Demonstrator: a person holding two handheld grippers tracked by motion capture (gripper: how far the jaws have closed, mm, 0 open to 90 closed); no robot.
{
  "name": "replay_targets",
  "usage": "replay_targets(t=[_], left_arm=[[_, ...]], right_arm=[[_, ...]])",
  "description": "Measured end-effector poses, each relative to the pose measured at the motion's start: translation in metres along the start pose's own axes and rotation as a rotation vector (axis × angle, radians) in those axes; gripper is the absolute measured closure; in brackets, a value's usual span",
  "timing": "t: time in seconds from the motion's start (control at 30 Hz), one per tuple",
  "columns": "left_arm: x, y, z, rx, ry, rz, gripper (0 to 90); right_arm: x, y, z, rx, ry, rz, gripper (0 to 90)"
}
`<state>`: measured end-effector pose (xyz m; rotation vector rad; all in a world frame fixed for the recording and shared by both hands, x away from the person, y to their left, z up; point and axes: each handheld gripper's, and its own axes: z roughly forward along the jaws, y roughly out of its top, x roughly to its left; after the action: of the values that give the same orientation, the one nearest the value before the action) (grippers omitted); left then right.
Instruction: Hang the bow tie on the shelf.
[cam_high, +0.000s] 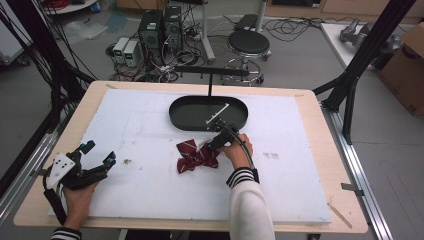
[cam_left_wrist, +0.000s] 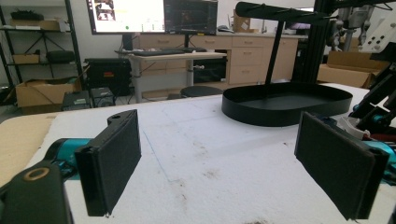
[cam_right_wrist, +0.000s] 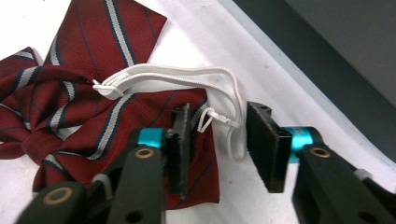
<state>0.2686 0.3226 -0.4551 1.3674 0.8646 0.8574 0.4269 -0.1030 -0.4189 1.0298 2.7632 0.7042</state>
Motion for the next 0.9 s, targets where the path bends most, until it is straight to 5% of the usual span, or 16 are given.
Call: replay_targets(t=[0.13,0.4,0.9], left_arm=[[0.000,0.000,0.000,0.000,0.000,0.000,14.8],[0.000,0.000,0.000,-0.001,0.000,-0.001,14.8],[0.000,0.000,0.000,-0.001,0.000,0.001,14.8]], right_arm=[[0.003,0.002,0.000,0.010,0.012,-0.003,78.6],[0.006,0.004,-0.002,0.007,-0.003,-0.009,81.0],[0.010,0.003,-0.032,-0.176,-0.016,-0.001,81.0]])
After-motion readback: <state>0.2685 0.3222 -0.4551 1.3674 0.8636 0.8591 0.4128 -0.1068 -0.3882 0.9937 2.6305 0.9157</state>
